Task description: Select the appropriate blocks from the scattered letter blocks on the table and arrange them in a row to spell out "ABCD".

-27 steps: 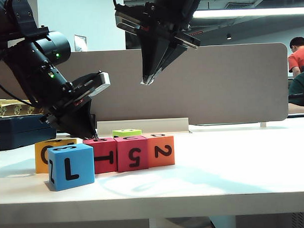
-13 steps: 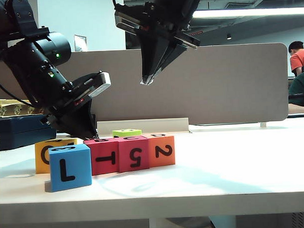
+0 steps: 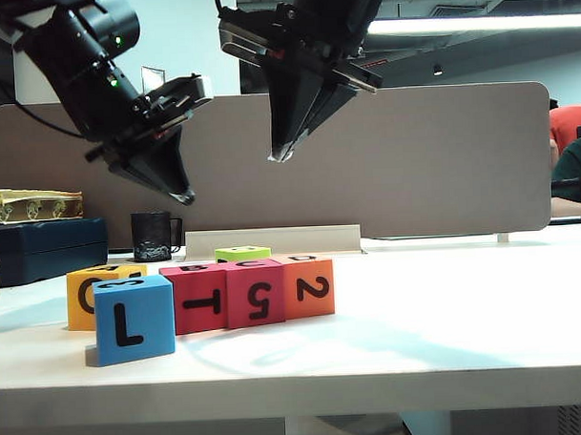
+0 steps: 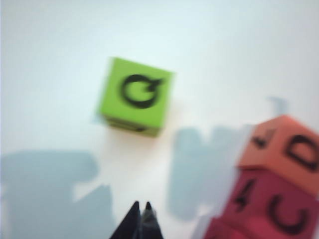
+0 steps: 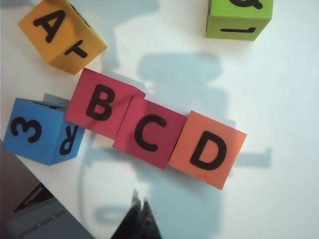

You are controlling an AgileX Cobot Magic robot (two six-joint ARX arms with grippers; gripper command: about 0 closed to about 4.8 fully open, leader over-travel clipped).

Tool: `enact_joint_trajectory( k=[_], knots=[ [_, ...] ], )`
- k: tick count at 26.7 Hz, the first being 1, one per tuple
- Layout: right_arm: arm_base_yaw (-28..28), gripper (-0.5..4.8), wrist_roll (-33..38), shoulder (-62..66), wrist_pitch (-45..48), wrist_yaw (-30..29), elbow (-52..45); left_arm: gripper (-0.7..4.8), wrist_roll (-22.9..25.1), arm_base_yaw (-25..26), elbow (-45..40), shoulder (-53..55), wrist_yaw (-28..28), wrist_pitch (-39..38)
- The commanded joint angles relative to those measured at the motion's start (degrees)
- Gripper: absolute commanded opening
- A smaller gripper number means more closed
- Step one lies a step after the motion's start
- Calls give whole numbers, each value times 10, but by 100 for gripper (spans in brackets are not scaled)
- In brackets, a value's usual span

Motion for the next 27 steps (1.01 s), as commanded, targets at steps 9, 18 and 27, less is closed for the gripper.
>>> enact_joint_trajectory(
  k=[9, 18, 27],
  knots=[
    [0, -4, 0, -4, 10, 1, 2, -6, 31, 56, 1, 6, -72, -88],
    [1, -4, 0, -4, 10, 1, 2, -6, 47, 54, 1, 28, -65, -112],
    [1, -4, 0, -4, 10, 1, 2, -6, 48, 54, 0, 35, -48, -137]
  ],
)
